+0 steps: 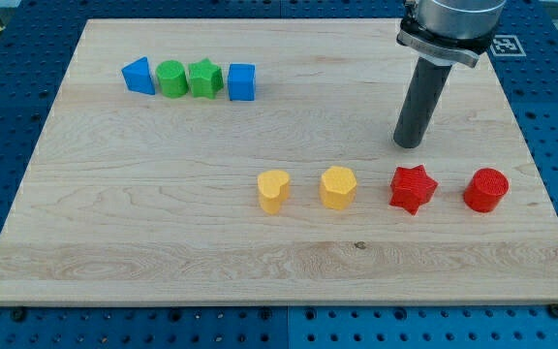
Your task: Push the red star closer to the red circle
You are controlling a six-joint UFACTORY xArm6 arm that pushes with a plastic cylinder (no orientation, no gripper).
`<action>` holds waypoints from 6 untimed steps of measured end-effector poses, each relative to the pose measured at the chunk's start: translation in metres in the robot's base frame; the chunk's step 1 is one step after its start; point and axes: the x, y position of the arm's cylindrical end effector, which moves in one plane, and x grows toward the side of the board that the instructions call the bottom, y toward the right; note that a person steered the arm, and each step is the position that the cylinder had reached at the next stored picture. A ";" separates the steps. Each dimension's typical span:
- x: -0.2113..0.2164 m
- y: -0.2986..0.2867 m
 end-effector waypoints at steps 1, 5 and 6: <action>0.000 0.000; 0.072 -0.055; 0.071 -0.039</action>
